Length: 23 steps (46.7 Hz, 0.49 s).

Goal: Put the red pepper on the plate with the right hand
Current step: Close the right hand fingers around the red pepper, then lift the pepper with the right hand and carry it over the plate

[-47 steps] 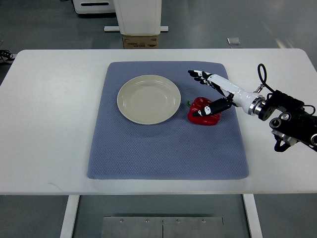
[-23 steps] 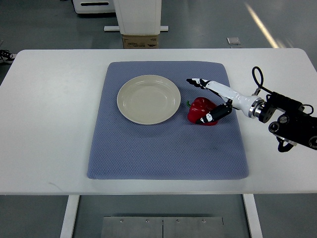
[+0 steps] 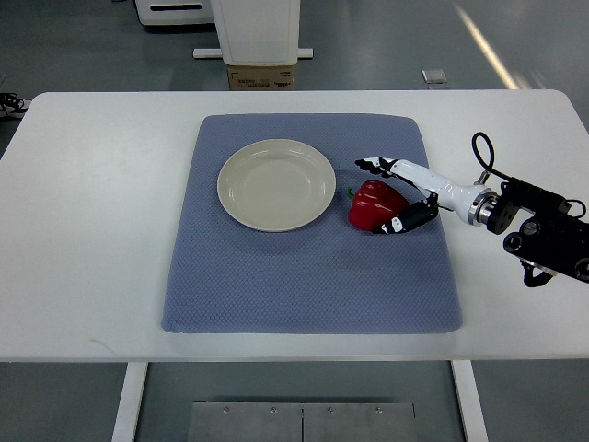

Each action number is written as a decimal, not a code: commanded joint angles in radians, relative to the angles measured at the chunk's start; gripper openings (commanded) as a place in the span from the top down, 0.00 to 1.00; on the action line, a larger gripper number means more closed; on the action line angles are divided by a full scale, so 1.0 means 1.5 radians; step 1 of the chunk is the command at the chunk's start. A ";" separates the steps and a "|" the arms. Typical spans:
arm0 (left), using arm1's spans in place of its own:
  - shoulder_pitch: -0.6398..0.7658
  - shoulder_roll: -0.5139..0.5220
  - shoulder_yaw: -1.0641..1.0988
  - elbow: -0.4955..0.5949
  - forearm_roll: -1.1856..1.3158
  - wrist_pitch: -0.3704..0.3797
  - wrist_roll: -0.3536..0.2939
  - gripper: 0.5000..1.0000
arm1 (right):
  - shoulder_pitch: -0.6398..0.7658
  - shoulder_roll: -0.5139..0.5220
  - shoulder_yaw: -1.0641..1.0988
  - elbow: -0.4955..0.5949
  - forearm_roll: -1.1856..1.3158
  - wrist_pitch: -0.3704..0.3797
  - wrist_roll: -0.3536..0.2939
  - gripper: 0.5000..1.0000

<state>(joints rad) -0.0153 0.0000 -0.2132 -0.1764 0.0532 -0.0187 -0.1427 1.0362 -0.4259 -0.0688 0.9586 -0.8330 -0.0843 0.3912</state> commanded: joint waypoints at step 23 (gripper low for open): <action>0.000 0.000 0.000 0.000 -0.001 0.000 0.000 0.00 | -0.002 0.002 -0.007 -0.010 -0.001 0.001 0.002 0.77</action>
<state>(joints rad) -0.0153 0.0000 -0.2132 -0.1764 0.0527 -0.0186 -0.1427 1.0345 -0.4247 -0.0809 0.9477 -0.8360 -0.0828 0.3954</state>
